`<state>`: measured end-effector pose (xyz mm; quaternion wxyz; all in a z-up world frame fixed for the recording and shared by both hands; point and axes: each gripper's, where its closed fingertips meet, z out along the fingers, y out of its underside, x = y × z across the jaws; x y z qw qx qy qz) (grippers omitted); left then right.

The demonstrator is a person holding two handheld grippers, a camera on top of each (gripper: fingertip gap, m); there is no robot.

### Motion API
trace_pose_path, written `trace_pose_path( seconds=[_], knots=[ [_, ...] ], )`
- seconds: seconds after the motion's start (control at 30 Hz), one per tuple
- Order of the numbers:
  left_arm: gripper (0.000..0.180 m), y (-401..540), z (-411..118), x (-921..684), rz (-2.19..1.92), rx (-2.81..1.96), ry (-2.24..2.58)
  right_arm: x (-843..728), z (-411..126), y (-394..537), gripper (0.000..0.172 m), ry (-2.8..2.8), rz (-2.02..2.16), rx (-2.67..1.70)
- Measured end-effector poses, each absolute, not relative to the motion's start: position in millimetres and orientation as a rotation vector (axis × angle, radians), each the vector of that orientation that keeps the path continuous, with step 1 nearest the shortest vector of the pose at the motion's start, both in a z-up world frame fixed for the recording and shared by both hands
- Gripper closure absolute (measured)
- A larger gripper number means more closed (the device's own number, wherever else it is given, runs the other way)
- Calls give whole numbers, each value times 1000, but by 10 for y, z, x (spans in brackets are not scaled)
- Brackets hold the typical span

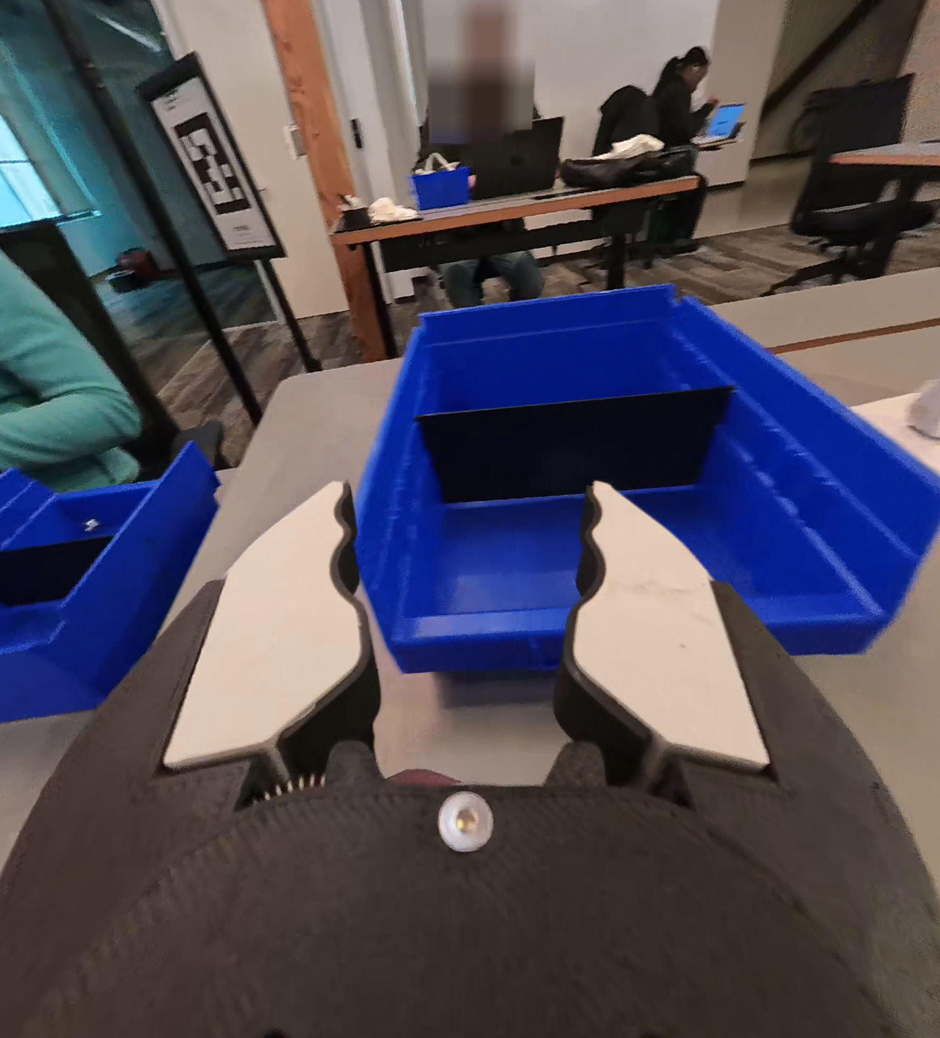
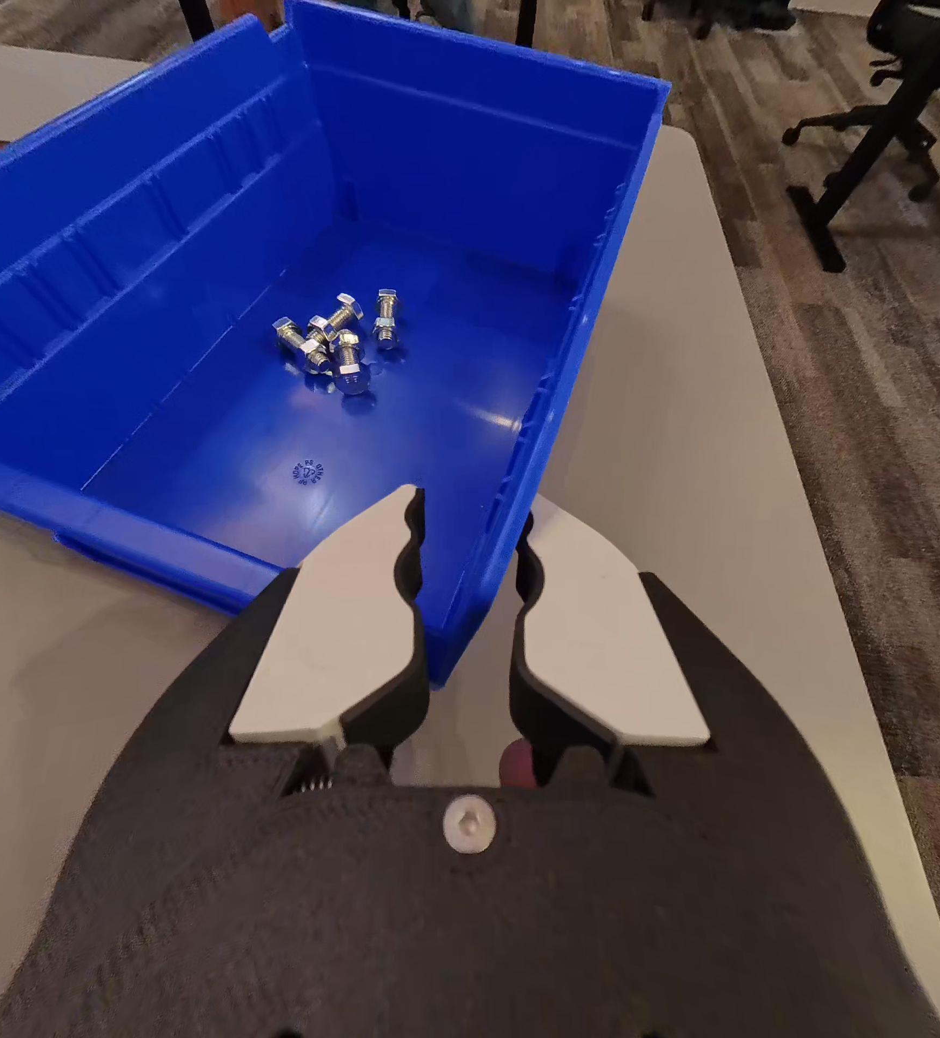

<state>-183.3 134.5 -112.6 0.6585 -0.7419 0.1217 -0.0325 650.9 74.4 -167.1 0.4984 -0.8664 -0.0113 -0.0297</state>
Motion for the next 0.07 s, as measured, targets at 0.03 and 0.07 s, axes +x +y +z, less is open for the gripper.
trace_pose_path(
  seconds=[0.03,0.07],
  knots=[
    [101,1376,-1125,-1930,-66,-1688,253,6513,-1675,748,143,-21,-57,-2103],
    [96,1407,-1115,-2005,-73,-1688,235,6523,-1673,746,146,-14,-45,-2105]
  ],
)
